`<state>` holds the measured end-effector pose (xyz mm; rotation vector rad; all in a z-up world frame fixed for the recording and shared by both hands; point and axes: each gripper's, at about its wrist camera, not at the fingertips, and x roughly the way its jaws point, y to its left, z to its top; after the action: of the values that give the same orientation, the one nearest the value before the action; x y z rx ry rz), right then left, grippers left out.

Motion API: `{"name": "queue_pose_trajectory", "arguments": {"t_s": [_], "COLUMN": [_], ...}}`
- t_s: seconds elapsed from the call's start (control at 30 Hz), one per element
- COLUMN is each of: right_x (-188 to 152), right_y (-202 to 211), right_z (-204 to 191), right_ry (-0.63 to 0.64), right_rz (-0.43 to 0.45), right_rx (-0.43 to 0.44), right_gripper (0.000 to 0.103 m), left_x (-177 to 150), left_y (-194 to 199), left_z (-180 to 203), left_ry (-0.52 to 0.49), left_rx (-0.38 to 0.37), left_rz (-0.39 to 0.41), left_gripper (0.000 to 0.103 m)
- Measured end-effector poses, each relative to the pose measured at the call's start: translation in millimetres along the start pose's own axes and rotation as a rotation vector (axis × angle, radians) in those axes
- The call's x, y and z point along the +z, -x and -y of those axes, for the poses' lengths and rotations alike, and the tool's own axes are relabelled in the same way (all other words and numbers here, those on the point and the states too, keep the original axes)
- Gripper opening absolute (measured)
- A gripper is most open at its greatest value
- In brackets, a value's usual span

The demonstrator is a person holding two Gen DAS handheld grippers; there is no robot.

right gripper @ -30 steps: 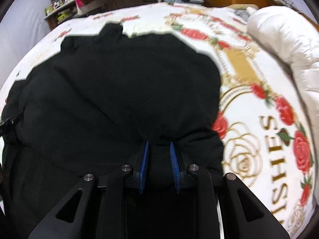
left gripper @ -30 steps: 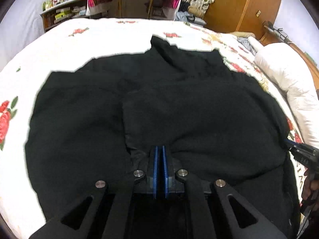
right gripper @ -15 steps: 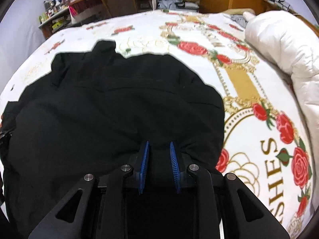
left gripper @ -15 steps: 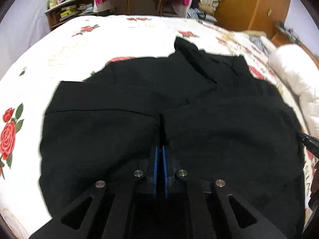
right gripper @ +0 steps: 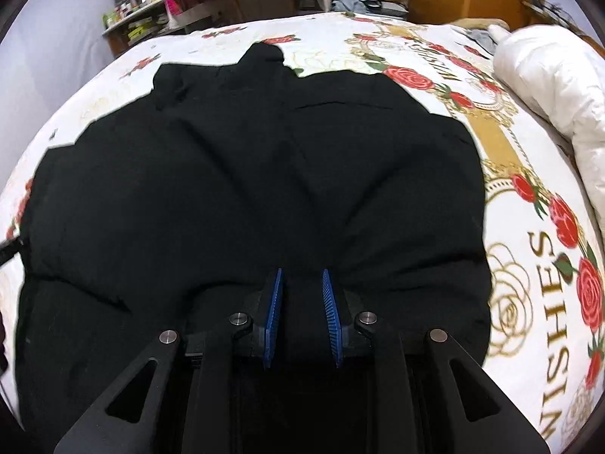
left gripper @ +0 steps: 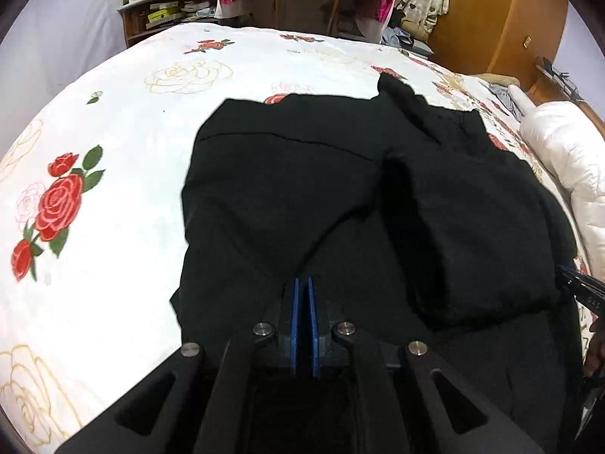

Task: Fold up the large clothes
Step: 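Open both tools and withdraw them toward the coat's hem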

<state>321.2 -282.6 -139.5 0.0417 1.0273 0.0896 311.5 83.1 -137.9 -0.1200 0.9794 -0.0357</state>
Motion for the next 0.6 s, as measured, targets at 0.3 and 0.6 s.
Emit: {"name": "queue_pose_trajectory", "arguments": {"t_s": [0.3,0.6], "right_x": [-48,-133], "right_y": [125,218], "right_z": [2,0], "right_ry": [-0.027,-0.057], "right_rz": [0.115,0.167], "right_rx": [0.020,0.020], "right_gripper": [0.031,0.048], "left_x": [-51,-123], "left_y": [107,191], "left_z": [29,41], "left_ry": [-0.064,-0.055], "left_rx": [-0.046,-0.077], "left_rz": [0.073,0.084], "left_gripper": [0.008,0.008]}}
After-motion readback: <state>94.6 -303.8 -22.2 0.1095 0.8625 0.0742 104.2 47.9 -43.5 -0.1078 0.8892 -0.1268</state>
